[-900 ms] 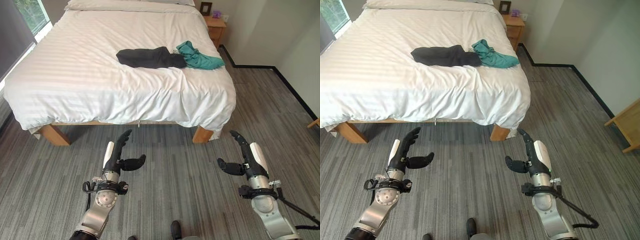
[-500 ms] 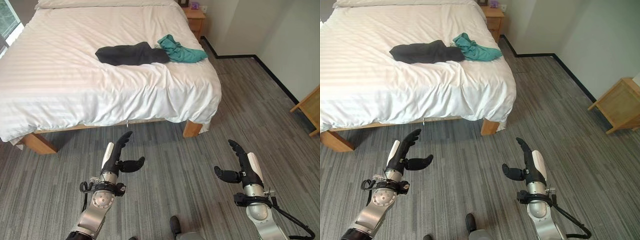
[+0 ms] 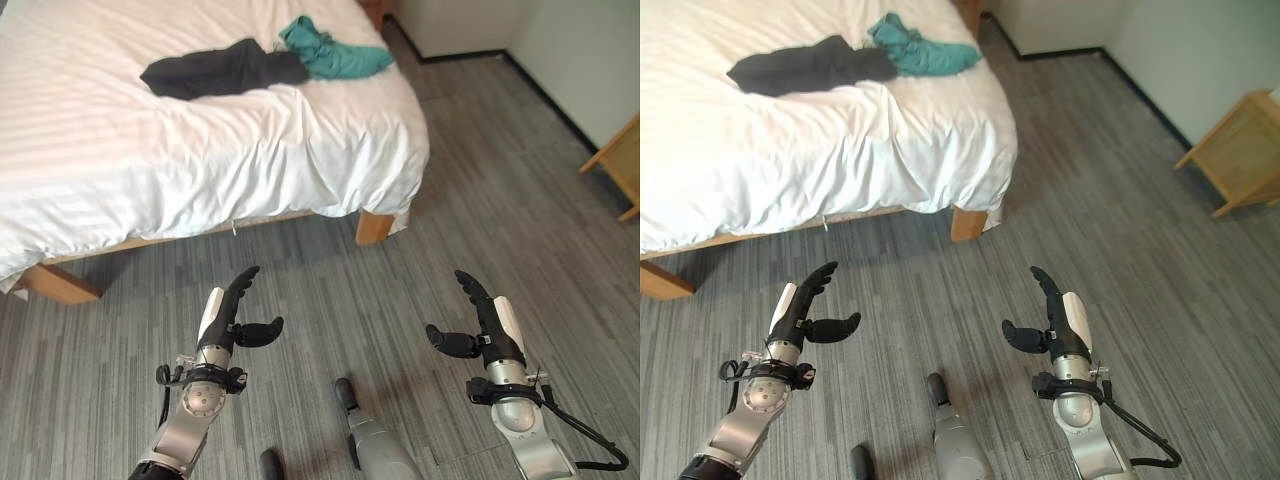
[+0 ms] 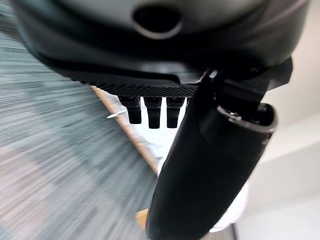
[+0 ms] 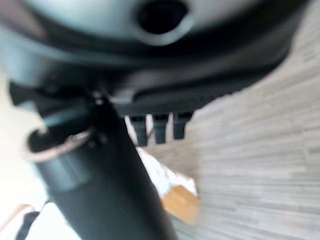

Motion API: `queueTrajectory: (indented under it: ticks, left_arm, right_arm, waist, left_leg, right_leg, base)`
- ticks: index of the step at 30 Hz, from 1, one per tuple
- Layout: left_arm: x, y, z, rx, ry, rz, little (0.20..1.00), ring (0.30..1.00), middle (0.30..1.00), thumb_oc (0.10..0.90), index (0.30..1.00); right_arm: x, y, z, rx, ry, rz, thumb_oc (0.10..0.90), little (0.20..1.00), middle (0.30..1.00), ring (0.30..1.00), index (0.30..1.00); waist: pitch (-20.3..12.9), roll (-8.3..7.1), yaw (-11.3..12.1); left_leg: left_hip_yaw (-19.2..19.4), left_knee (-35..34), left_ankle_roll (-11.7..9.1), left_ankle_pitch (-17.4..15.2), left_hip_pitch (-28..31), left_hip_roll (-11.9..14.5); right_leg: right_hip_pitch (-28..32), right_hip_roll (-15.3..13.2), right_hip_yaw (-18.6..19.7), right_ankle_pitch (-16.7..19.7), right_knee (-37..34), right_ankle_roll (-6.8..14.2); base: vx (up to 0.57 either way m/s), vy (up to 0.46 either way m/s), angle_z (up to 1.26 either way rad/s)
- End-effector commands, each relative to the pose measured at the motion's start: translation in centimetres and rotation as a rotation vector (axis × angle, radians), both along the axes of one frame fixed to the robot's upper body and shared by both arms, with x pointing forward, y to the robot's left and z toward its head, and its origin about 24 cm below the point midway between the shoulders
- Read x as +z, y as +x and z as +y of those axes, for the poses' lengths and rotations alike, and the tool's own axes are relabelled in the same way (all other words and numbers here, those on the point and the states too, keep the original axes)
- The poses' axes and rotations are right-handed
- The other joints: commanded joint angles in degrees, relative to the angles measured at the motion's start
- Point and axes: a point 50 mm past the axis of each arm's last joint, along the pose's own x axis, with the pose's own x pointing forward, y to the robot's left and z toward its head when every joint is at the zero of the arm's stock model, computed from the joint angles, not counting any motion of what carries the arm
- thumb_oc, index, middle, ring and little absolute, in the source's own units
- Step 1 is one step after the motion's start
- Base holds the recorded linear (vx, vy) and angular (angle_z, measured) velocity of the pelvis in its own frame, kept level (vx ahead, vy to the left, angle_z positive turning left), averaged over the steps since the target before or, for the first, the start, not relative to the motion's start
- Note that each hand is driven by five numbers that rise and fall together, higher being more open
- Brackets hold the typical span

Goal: Pick up bed clothes into laundry basket.

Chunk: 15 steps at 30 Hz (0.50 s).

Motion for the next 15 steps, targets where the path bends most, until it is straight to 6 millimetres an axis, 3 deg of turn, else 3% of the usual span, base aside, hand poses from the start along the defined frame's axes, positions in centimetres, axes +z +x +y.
queueTrajectory:
  ticks: [1,2,3,4,5,6,7,8,9,10,11,12,13,14,15]
  left_arm:
    - [4.5,1.5,-0.2,-0.045,0.031,-0.248,0.900,0.900,0.900,0.800,0.900]
    - [4.3,1.3,-0.2,-0.042,0.017,-0.239,0.900,0.900,0.900,0.800,0.900]
    - [4.5,1.5,-0.5,-0.044,-0.008,-0.246,0.900,0.900,0.900,0.800,0.900]
    - [4.6,1.5,-0.4,-0.044,-0.007,-0.248,0.900,0.900,0.900,0.800,0.900]
    - [4.8,1.6,-0.6,-0.044,-0.023,-0.262,0.900,0.900,0.900,0.800,0.900]
    - [5.1,1.7,-0.7,-0.046,-0.037,-0.276,0.900,0.900,0.900,0.800,0.900]
    - [5.2,1.8,-1.1,-0.050,-0.059,-0.285,0.900,0.900,0.900,0.800,0.900]
    - [5.2,1.8,-1.1,-0.050,-0.058,-0.287,0.900,0.900,0.900,0.800,0.900]
    - [5.2,1.5,-1.3,-0.049,-0.073,-0.293,0.900,0.900,0.900,0.800,0.900]
    - [5.3,1.5,-1.3,-0.049,-0.072,-0.293,0.900,0.900,0.900,0.800,0.900]
    - [5.3,1.4,-1.3,-0.045,-0.083,-0.303,0.900,0.900,0.900,0.800,0.900]
    - [5.3,1.3,-1.3,-0.041,-0.086,-0.302,0.900,0.900,0.900,0.800,0.900]
    - [5.3,1.3,-1.3,-0.041,-0.086,-0.302,0.900,0.900,0.900,0.800,0.900]
    - [5.1,1.2,-1.2,-0.035,-0.092,-0.299,0.900,0.900,0.900,0.800,0.900]
    - [4.9,1.1,-1.2,-0.029,-0.091,-0.286,0.900,0.900,0.900,0.800,0.900]
  right_arm:
    - [4.7,0.3,-1.5,-0.004,-0.039,-0.229,0.800,0.900,0.900,0.900,0.900]
    - [4.7,0.2,-1.7,0.001,-0.049,-0.222,0.800,0.900,0.900,0.900,0.900]
    - [5.4,0.8,-1.9,0.012,-0.077,-0.233,0.800,0.900,0.900,0.900,0.900]
    - [5.4,0.8,-1.9,0.012,-0.076,-0.235,0.800,0.900,0.900,0.900,0.900]
    - [6.0,1.1,-2.1,0.012,-0.086,-0.256,0.800,0.900,0.900,0.900,0.900]
    - [6.4,1.4,-2.1,0.011,-0.091,-0.271,0.800,0.900,0.900,0.900,0.900]
    - [7.0,1.8,-2.2,0.010,-0.108,-0.287,0.800,0.900,0.900,0.900,0.900]
    - [7.0,1.9,-2.2,0.009,-0.107,-0.289,0.800,0.900,0.900,0.900,0.900]
    - [7.7,2.4,-2.2,0.010,-0.137,-0.306,0.800,0.900,0.900,0.900,0.900]
    - [7.7,2.4,-2.2,0.010,-0.137,-0.307,0.800,0.900,0.900,0.900,0.900]
    - [8.0,2.6,-2.2,-0.002,-0.146,-0.319,0.800,0.900,0.900,0.900,0.900]
    - [7.9,2.7,-2.2,-0.008,-0.142,-0.319,0.800,0.900,0.900,0.900,0.900]
    - [7.9,2.7,-2.2,-0.008,-0.142,-0.318,0.800,0.900,0.900,0.900,0.900]
    - [7.7,2.7,-2.2,-0.016,-0.137,-0.314,0.800,0.900,0.900,0.900,0.900]
    - [7.2,2.6,-2.1,-0.016,-0.130,-0.295,0.800,0.900,0.900,0.900,0.900]
  waist:
    - [-3.8,0.44,-2.8]
    - [-3.6,1.13,-2.5]
    - [-1.6,0.08,-0.5]
    - [-1.7,-0.18,-0.7]
    - [-1.0,-1.21,0.6]
    - [-0.7,-2.54,1.8]
    - [-0.4,-3.91,3.3]
    - [-0.4,-4.17,3.2]
    - [-0.3,-4.67,5.5]
    - [-0.4,-4.94,5.6]
    - [-0.4,-4.17,7.2]
    - [-0.5,-3.77,7.8]
    - [-0.5,-3.89,7.9]
    - [-0.9,-2.72,8.5]
    - [-1.7,-0.37,9.7]
  left_leg:
    - [0.1,0.1,-2.7,-7.5,14.1,0.6]
    - [0.7,4.3,-3.4,-2.0,13.0,3.1]
    - [-2.3,21.3,-2.2,5.8,5.1,4.4]
    - [-2.8,21.7,-2.2,6.0,4.4,4.2]
    - [-3.8,28.0,-1.1,7.5,1.1,4.2]
    - [-4.9,33.4,-0.1,6.0,-2.1,2.1]
    - [-5.9,38.5,1.0,2.7,-6.0,-2.9]
    - [-5.9,39.0,1.2,2.8,-6.5,-3.2]
    - [-5.4,41.8,1.8,-2.3,-12.2,-10.4]
    - [-5.2,41.7,1.9,-2.0,-12.4,-10.7]
    - [-2.8,35.3,2.0,-3.1,-15.3,-13.5]
    - [-1.0,29.6,2.2,-1.6,-16.0,-13.6]
    - [-0.9,29.2,2.3,-1.4,-15.8,-13.7]
    - [0.5,21.3,2.6,-0.4,-16.0,-13.7]
    - [2.3,7.2,2.0,5.6,-16.1,-12.8]
  right_leg:
    - [-1.2,-0.7,2.9,2.5,-7.6,3.8]
    - [0.4,-0.3,2.7,1.9,-7.1,2.7]
    - [3.7,-0.5,2.3,0.3,-6.3,-0.4]
    - [3.4,-0.7,2.2,0.5,-6.2,-0.5]
    - [5.2,-1.2,2.1,-0.4,-6.0,-1.8]
    - [7.0,-2.2,2.7,-0.8,-6.3,-2.6]
    - [9.1,-3.0,4.1,-1.2,-6.9,-3.4]
    - [8.8,-3.3,4.2,-1.0,-7.0,-3.3]
    - [12.9,-3.5,6.5,-2.5,-8.0,-3.7]
    - [12.7,-3.8,6.7,-2.3,-8.0,-3.5]
    - [15.8,-3.6,8.3,-4.0,-8.5,-3.1]
    - [16.5,-3.7,8.7,-4.6,-8.9,-2.9]
    - [16.6,-3.8,8.8,-4.7,-8.9,-2.8]
    - [17.9,-2.9,9.2,-6.1,-9.4,-2.6]
    - [20.7,-0.8,10.0,-8.8,-9.5,-2.5]
  base:
    - [0.29,-0.284,0.23]
    - [0.32,-0.495,0.28]
    - [0.20,-0.414,0.20]
    - [0.18,-0.451,0.07]
    - [0.14,-0.285,-0.21]
    - [0.30,-0.394,-0.45]
    - [0.20,-0.231,-0.50]
    - [0.39,-0.207,-0.47]
    - [0.23,-0.081,-0.36]
    - [0.56,-0.155,-0.65]
    - [0.42,-0.077,-0.68]
    - [0.43,-0.080,-0.59]
    - [0.31,-0.008,-0.30]
    - [0.58,0.029,-0.11]
    - [0.58,0.029,-0.19]
